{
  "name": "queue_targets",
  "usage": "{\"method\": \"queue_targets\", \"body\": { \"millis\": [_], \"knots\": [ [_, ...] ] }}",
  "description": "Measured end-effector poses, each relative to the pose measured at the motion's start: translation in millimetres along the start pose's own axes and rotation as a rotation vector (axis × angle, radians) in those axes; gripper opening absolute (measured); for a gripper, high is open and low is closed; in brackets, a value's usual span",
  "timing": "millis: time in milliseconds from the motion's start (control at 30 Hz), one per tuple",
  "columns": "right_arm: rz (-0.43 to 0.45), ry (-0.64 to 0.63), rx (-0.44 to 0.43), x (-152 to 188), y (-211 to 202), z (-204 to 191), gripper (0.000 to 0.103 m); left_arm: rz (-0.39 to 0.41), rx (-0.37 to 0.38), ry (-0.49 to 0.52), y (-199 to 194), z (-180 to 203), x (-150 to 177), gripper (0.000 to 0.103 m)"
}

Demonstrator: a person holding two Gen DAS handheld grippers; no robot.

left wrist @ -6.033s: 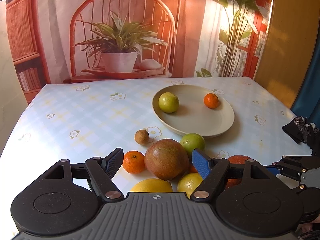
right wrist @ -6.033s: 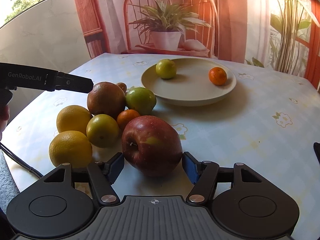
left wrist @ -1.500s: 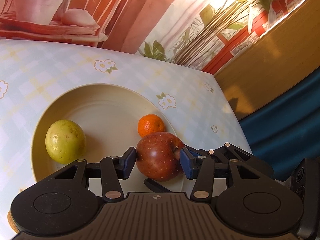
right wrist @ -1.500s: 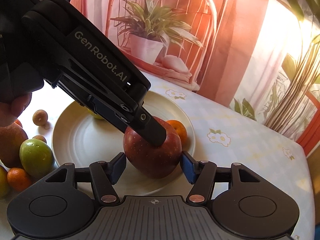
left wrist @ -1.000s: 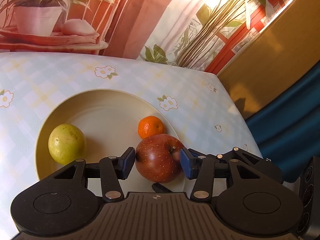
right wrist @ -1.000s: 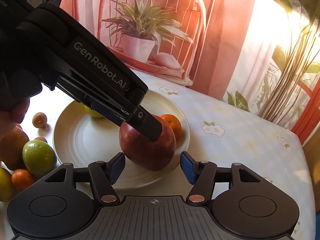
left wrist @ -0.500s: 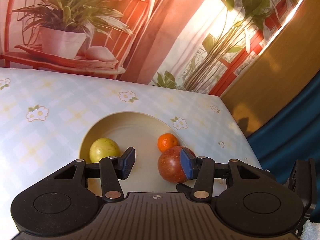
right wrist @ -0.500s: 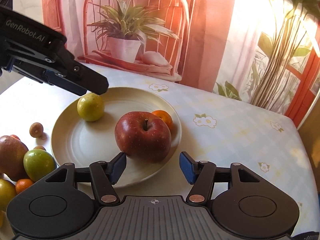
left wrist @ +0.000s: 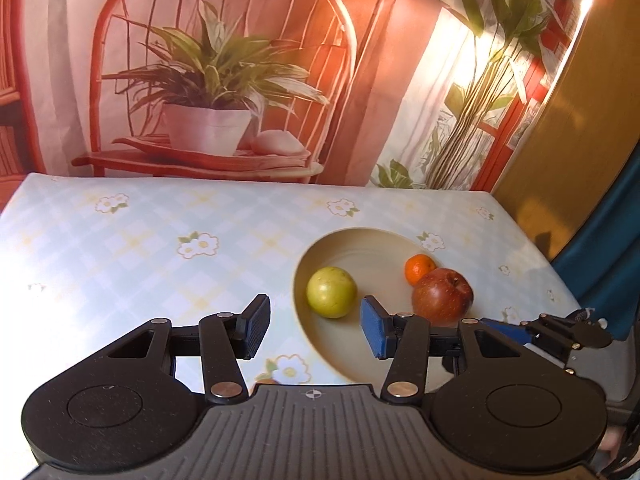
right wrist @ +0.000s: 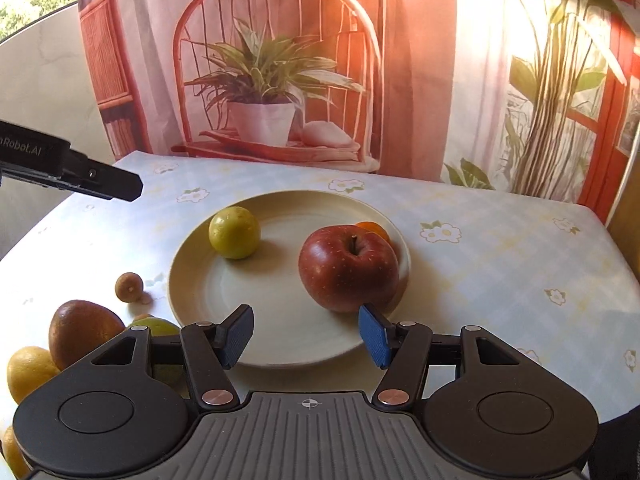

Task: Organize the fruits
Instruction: 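Withdraw both grippers from the plate toward the loose fruit pile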

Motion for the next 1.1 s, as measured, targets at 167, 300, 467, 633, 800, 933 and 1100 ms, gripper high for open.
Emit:
{"method": "queue_targets", "body": {
  "millis": [167,300,467,633,800,933,1100],
  "knots": [
    [0.038,0.047,-0.012,4.8,-14.4,-12.2,0.055,0.020,-0.060,0.069,-23.6,-4.3,13.0,0.053],
    [0.058,0.092,-0.028,9.5,-25.5,-22.3,0.055,0.043,-0.078,0.076,-42.0,-6.3,25.0,0.053],
    [0.057,0.111,-0.047,18.8,-34.6,-36.4,0.055,0.093,-0.122,0.072,-62.4,-4.4,37.4,0.054],
    [0.036,0.125,-0.067,27.9,-40.0,-50.7,0.055,0.152,-0.168,0.042,-79.5,-6.2,43.8,0.056],
    [0.007,0.120,-0.087,35.7,-42.4,-66.1,0.055,0.171,-0.220,0.014,-89.4,-15.9,49.0,0.057],
    [-0.001,0.119,-0.101,36.1,-43.1,-73.2,0.055,0.179,-0.262,-0.001,-93.6,-23.0,52.8,0.057],
    [-0.015,0.114,-0.110,37.5,-42.2,-79.5,0.056,0.166,-0.267,-0.010,-92.4,-24.4,58.5,0.057]
  ]
}}
Point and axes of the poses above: each gripper's, at about its wrist camera, not at the fingertips, and y roughly the way its jaws point, z to its right, x to its underside, the point moved 1 cm from there along y, roughly the way its jaws point, and after that the axes turned 5 degrees about z, right-handed, at the moved point
